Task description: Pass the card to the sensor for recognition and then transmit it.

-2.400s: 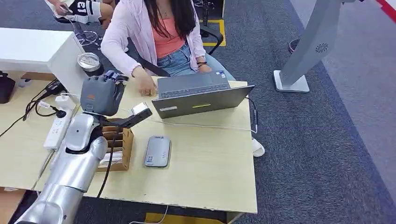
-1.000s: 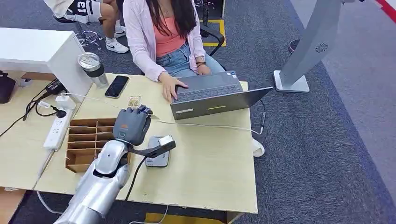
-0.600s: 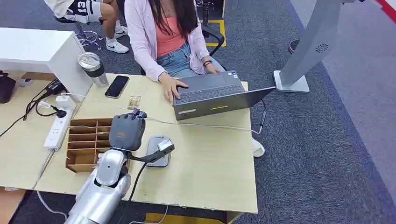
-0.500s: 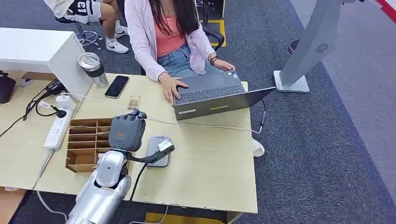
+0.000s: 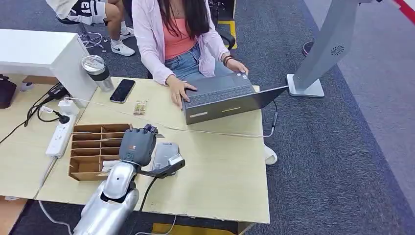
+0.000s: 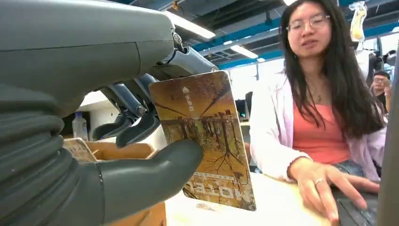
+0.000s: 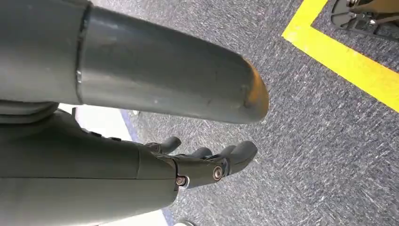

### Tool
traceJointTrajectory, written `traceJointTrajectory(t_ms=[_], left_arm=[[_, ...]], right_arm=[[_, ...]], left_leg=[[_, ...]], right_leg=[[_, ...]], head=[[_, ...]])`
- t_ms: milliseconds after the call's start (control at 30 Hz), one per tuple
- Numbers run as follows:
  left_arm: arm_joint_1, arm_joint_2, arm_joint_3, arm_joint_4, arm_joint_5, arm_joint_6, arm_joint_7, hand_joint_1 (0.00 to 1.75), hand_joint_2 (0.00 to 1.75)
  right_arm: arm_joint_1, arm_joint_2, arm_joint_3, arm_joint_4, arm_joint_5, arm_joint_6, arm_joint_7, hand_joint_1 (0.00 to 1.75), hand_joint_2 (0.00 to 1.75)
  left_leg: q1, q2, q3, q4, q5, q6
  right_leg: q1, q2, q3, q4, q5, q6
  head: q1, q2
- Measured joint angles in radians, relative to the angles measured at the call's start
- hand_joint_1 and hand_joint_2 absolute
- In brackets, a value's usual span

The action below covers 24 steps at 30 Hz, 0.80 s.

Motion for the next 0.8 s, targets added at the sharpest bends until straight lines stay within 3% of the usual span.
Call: traceJointTrajectory(t_ms=[800], left_arm=[[0.025, -0.048, -0.016, 0.147, -0.002, -0.038, -0.01, 1.75, 1.75]], right_arm=[[0.0, 0.008, -0.006, 0.0, 0.009, 0.002, -0.003, 0.0, 0.0]], left_leg=[[0.0, 0.0, 0.0, 0.0, 0.0, 0.0]], right_leg=[[0.0, 0.0, 0.0, 0.0, 0.0, 0.0]], head=[[0.0, 0.0]])
